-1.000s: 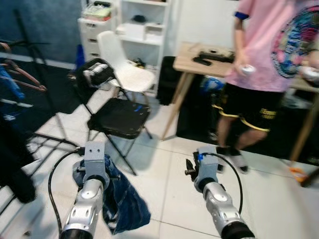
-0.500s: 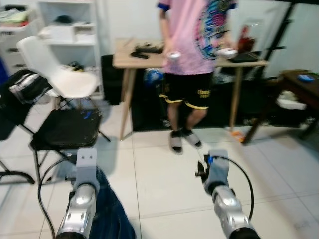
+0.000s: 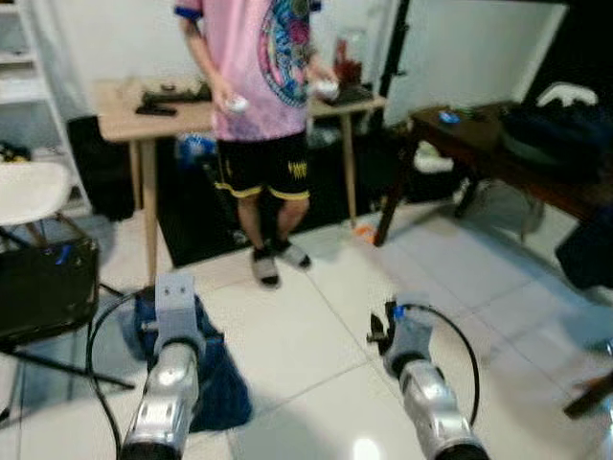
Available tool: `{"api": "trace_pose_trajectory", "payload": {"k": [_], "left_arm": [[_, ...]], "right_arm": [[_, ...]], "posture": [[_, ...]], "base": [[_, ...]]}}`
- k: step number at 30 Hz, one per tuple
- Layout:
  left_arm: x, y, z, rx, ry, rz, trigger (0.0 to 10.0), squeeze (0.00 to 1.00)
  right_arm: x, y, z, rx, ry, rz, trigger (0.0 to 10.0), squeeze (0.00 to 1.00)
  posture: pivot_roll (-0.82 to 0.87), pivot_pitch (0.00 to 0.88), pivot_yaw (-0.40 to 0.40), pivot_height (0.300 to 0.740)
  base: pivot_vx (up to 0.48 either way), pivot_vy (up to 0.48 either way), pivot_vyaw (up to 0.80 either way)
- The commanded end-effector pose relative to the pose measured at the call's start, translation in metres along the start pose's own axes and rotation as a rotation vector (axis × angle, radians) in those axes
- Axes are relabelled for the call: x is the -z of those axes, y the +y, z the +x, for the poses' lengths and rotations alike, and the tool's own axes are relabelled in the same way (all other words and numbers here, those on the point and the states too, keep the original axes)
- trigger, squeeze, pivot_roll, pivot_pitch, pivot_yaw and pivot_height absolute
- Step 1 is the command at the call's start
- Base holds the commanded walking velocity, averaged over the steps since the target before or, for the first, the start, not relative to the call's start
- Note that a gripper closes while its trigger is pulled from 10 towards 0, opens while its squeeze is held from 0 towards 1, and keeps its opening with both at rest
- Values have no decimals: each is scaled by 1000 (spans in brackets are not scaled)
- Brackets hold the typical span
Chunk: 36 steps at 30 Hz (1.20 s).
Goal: Hang hanger
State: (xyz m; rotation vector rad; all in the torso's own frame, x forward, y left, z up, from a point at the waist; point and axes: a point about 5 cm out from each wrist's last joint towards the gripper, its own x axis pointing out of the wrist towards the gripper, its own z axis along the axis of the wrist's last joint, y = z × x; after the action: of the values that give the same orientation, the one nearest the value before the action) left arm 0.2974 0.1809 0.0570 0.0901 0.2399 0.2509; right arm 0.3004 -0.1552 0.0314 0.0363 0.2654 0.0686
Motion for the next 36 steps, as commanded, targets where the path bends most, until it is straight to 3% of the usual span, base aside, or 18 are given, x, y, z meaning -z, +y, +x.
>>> {"api": "trace_pose_trajectory", "payload": {"k": [1, 4, 5, 7, 11, 14, 19, 23, 29, 36], "left_arm": [[-8, 4, 3, -58, -61, 78, 10000, 0], [-6, 5, 3, -57, -37, 59, 10000, 0], [-6, -2, 2, 45, -5, -30, 10000, 0], [-12, -12, -1, 164, -22, -101, 10000, 0], [-16, -14, 0, 170, -38, -89, 10000, 0], [-21, -21, -1, 196, -29, -144, 10000, 0], [-20, -19, -2, 192, -24, -172, 10000, 0], [-24, -15, -6, 210, -84, -164, 10000, 0], [-23, -15, -6, 200, -62, -171, 10000, 0], [-22, -13, -6, 186, -64, -108, 10000, 0]], "right_arm": [[-1, -3, 0, 1, 7, -8, 10000, 0], [-1, -3, 0, 0, 7, -8, 10000, 0], [-1, -3, 0, 2, 9, -6, 10000, 0], [-2, -4, 2, -10, 15, -13, 10000, 0], [-3, -3, 3, -15, 18, -18, 10000, 0], [-5, -5, 5, -14, 14, -21, 10000, 0], [-5, -6, 5, -17, 19, -27, 10000, 0], [-9, -8, 8, -19, 17, -27, 10000, 0], [-11, -9, 10, -23, 18, -34, 10000, 0], [-18, -6, 16, -66, 17, -60, 10000, 0]], "posture": [[35, 0, -26, 740], [35, 0, -26, 740], [37, 0, -27, 740], [51, 0, -24, 740], [53, 0, -24, 740], [58, 0, -35, 740], [59, 0, -42, 740], [63, 0, -53, 740], [65, 0, -65, 740], [58, 0, -70, 740]], "base": [[0, 0, -800], [0, 0, -267], [0, 0, 0], [0, 0, 0], [0, 0, -200], [0, 0, -800], [0, 0, -320], [0, 0, 0], [0, 0, -667], [0, 0, -571]]}}
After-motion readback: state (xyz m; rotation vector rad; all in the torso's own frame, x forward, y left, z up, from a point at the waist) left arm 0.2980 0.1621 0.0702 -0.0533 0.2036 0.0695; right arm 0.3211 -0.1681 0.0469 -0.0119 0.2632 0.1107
